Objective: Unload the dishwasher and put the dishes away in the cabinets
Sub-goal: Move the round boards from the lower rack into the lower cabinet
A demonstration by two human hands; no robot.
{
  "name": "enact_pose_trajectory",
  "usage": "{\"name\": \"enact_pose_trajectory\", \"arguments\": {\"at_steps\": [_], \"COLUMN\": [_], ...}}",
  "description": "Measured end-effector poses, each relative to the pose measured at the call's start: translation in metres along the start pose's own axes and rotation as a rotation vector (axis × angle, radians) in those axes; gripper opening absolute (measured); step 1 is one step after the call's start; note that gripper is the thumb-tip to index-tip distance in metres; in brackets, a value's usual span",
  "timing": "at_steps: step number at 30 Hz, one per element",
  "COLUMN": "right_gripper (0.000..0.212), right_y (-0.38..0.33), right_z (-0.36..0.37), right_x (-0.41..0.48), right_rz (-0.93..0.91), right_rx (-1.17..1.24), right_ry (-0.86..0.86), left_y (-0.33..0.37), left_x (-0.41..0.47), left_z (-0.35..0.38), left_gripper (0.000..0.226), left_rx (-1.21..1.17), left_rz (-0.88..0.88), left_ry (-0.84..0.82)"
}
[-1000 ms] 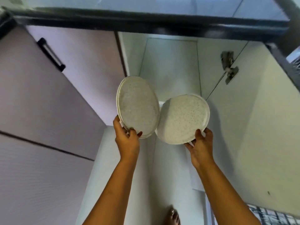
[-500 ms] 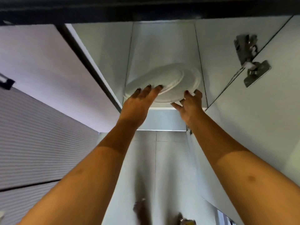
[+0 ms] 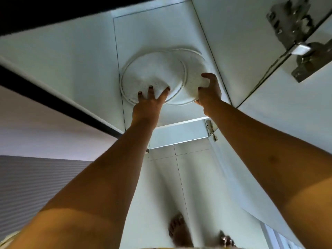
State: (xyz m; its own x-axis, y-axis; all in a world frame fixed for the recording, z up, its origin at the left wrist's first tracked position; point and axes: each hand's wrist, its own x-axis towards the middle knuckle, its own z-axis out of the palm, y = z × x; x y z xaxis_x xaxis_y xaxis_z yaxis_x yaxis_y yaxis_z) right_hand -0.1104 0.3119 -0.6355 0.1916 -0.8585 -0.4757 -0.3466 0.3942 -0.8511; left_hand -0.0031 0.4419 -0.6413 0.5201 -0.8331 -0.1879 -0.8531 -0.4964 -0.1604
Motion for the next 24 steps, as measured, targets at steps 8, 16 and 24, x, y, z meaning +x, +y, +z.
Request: {"name": "enact_pose_trajectory", "arguments": {"at_steps": [8,16,24], "right_gripper": [0.048,0.037,0.040], "right_y": [0.015,0.028,0.036], "right_z": [0.004,0.017,0.040], "right_x": [-0.004,-0.020,-0.018], "right_rz": [-0.229,-0.710,-1.008], "right_rx": [-0.524,-0.893,-1.064], "right_ry": [0.038,0.034,-0.207], "left_y": [-0.002,-0.004,-0.014], "left_x": [0.005,0.011,0.008], "left_z": [0.010,0.015,0.019], "left_gripper": [0.065,0.065,0.074], "left_rx": [0.127,0.037,-0.243], "left_rz": [0.018,0.030,-0.064], "left_ry": [0.051,0.076,0.110]}}
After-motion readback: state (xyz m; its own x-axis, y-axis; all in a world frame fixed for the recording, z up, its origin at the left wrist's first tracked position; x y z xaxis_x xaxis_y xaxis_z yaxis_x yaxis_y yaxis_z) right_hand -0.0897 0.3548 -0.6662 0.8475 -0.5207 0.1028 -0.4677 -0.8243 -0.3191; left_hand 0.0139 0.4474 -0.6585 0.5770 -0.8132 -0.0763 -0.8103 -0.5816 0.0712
